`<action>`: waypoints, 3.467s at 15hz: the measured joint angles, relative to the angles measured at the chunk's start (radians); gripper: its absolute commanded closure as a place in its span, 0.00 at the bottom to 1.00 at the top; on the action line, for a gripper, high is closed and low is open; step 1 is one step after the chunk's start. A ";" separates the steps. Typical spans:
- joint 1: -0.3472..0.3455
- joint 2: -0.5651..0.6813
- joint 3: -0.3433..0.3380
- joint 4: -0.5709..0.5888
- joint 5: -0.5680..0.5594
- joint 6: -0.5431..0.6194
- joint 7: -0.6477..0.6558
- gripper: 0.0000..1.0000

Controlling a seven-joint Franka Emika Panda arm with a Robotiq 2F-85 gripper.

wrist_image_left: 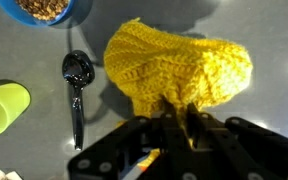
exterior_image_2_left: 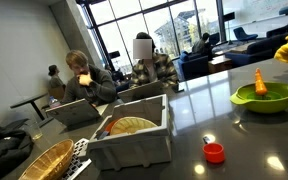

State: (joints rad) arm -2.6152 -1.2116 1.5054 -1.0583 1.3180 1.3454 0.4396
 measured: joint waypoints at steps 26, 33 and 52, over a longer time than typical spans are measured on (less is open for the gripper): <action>0.031 0.406 -0.036 0.038 0.222 0.243 -0.019 0.97; 0.036 0.420 -0.015 0.039 0.237 0.246 -0.031 0.97; 0.061 0.583 0.064 0.415 0.647 0.387 -0.030 0.97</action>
State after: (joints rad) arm -2.5538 -0.6282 1.5694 -0.6435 1.9654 1.7325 0.4101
